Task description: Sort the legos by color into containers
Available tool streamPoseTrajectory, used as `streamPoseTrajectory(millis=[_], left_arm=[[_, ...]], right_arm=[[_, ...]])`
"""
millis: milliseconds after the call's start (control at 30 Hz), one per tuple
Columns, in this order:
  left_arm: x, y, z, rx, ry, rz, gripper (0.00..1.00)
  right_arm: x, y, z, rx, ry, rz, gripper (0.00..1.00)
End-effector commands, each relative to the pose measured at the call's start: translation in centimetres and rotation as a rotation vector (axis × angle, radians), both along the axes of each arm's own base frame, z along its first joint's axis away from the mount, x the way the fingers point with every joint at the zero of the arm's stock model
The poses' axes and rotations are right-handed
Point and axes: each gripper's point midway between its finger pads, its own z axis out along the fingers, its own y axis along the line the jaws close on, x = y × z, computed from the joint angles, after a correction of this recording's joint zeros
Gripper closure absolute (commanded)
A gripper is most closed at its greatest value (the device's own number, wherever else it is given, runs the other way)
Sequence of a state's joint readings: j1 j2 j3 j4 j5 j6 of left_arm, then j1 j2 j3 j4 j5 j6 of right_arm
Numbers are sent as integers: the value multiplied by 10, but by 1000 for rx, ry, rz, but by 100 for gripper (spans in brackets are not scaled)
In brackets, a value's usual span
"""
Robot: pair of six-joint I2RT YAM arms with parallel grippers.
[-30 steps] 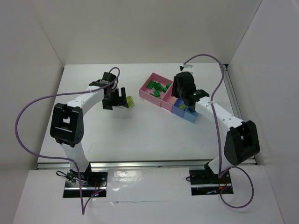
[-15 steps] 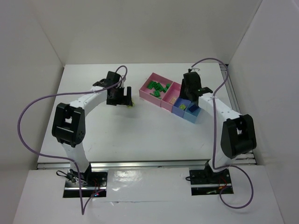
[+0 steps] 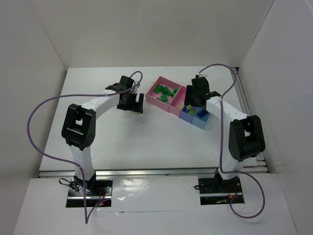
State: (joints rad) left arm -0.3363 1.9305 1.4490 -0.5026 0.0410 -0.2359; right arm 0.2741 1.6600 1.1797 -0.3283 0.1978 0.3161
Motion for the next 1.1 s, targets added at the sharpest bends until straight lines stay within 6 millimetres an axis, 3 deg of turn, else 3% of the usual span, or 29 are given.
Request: streamPoseTrajectory(millis=[0,200,600,800,833,933,1067], left_arm=[[16,3,5,55,-48,-1,2],[28,6,4,90,-68,11,8],[26,-27,-23,78,-58,-36,24],[34,-43,-8,72,-125,-53,47],[31,-42,-15,80,-105,-54,48],[33,-43,-18,84,-97,-55,48],[33,-41,-23,91,-89,-41,31]], right_arm=[[8,1,29,22,-76,3,30],[8,0,37,21,-97,-3,31],[5,-1,34,16,-79,-3,31],[5,-5,38,18,-88,-12,32],[5,-5,38,18,-88,-12,34],[8,-7,42,26,-95,-15,34],[11,-7,48,57,-87,0,34]])
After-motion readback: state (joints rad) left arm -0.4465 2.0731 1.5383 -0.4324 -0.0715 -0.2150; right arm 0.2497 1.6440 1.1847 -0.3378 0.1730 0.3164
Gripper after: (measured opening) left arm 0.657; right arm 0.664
